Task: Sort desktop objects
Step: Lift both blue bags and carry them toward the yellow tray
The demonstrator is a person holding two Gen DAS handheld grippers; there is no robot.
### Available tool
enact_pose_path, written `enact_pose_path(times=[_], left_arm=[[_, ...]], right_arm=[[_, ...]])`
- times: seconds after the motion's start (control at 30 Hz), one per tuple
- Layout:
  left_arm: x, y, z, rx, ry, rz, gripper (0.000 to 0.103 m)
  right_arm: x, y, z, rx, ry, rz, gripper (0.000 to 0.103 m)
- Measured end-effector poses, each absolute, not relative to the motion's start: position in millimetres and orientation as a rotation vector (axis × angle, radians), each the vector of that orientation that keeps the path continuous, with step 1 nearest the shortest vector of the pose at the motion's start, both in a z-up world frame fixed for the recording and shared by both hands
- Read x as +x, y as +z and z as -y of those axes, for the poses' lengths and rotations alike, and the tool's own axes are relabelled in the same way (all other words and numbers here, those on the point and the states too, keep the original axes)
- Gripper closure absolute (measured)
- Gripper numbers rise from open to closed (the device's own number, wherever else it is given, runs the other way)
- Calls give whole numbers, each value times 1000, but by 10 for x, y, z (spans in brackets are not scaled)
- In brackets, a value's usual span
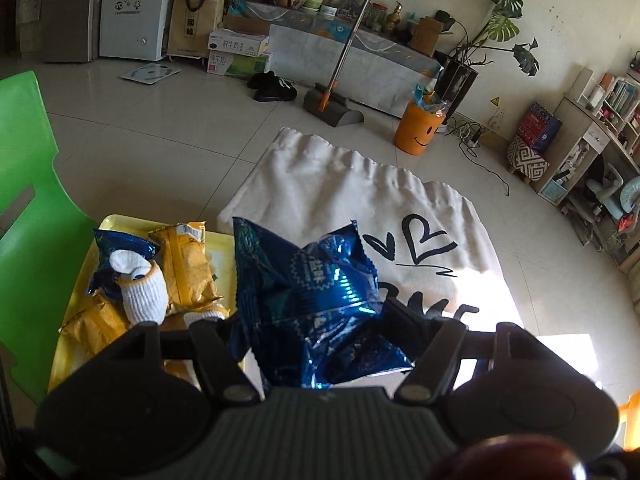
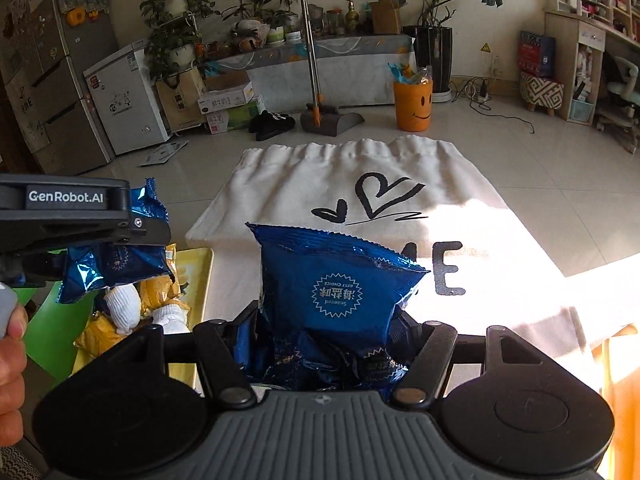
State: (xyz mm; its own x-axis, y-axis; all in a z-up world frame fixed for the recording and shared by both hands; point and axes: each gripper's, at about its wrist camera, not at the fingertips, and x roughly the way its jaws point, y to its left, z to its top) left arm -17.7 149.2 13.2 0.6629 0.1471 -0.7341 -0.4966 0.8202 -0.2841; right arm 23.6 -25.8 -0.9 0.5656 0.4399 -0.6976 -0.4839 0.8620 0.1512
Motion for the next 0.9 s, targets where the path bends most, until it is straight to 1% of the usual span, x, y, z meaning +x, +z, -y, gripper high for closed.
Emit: enact_pose_path(times=[0.2,0.5,0.63,0.9], left_arm=[[-334,134,-1936,-575,547,-737,36],[-665,-109,-2533,-783,789,-725,36],[-784,-177,-2652,-846,827,-717,36],[-873,-112,-2661,-839,848,-680,36]], right_arm=[[263,-250,-152,-45,680,-858,38],[347,-433,-707,23,837,-885,38],[433,-504,-868,48,858,-901,38],[563,-570,-1100,110,915,-931,38]])
